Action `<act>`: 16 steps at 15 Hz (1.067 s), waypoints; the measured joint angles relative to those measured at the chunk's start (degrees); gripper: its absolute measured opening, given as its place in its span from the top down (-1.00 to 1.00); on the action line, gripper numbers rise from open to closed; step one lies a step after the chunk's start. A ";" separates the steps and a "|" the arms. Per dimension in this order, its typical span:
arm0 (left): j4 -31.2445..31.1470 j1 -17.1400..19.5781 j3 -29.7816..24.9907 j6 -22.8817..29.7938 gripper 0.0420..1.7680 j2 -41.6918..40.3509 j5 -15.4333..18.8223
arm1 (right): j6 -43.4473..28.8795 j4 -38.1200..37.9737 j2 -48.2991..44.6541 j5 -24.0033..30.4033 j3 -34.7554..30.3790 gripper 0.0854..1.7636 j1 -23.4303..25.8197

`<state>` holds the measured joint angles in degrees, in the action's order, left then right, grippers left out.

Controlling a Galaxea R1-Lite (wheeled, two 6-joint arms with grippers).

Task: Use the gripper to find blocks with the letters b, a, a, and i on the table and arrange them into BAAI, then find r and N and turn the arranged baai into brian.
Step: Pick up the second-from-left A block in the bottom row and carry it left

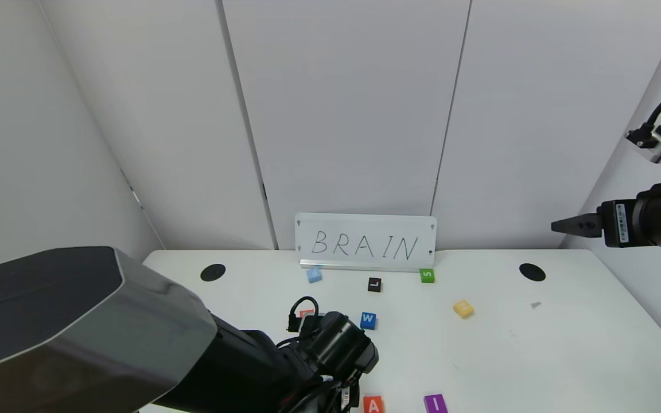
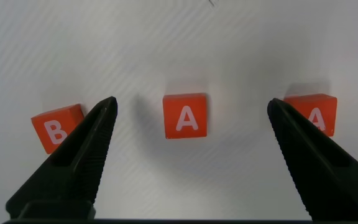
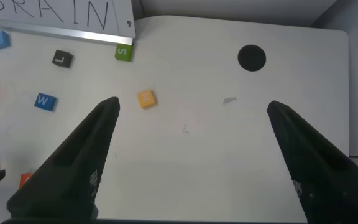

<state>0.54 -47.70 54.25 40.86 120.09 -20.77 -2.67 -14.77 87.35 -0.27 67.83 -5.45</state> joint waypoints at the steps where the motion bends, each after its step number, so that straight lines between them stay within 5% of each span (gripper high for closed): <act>1: 0.00 0.38 0.11 0.02 -0.94 0.28 0.00 | 0.05 0.02 0.09 0.00 -0.02 -0.94 -0.04; 10: 0.00 1.62 0.49 -0.11 -0.88 2.13 0.79 | 0.05 0.09 0.30 -0.02 0.00 -0.94 0.00; 16: -0.29 1.34 -0.06 -0.06 0.09 2.97 0.77 | 0.02 0.09 0.28 -0.02 0.04 -0.94 0.11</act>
<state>0.24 -46.36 54.19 40.80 123.06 -20.00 -2.65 -14.69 87.63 -0.29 67.87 -5.34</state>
